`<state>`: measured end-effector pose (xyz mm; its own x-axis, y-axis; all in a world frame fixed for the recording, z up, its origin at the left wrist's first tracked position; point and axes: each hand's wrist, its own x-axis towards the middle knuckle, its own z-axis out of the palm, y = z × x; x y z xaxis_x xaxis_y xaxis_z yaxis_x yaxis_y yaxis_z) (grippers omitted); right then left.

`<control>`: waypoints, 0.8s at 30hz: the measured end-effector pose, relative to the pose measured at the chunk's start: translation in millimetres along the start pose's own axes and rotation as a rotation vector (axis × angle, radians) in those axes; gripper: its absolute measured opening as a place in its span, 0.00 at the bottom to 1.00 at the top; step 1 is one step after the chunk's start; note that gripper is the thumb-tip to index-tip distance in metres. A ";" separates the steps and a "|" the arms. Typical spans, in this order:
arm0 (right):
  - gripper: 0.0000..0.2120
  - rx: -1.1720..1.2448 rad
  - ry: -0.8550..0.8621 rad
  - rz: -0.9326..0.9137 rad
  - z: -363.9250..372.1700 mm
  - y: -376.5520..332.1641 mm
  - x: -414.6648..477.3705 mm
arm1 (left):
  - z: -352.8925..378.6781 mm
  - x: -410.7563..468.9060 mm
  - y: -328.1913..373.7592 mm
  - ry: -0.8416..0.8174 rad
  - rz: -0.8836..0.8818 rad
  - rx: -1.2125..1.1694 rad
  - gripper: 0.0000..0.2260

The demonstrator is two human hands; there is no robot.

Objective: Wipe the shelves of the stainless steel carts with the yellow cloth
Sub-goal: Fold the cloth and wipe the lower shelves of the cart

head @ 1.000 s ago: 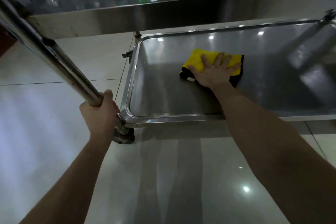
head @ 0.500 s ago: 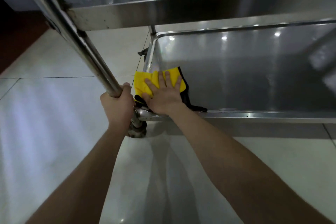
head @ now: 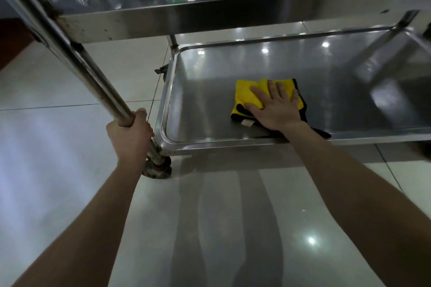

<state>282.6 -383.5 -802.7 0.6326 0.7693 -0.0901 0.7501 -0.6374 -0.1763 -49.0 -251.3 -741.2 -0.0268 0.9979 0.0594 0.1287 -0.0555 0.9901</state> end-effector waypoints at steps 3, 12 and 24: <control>0.39 0.016 0.026 0.076 -1.5 -1.5 22.4 | 0.8 -0.3 -1.4 0.014 -0.001 -0.011 0.10; 0.39 -0.006 0.015 -0.092 17.1 -161.8 87.6 | 2.1 3.1 -12.7 0.040 0.045 -0.007 0.17; 0.35 -0.011 -0.089 -0.407 53.4 -223.6 -19.5 | -4.2 17.3 -7.4 -0.006 0.000 -0.025 0.22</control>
<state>92.2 -253.6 -813.9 0.2651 0.9590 -0.1000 0.9379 -0.2805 -0.2043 -54.7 -233.8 -746.9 -0.0207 0.9981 0.0586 0.1035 -0.0561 0.9930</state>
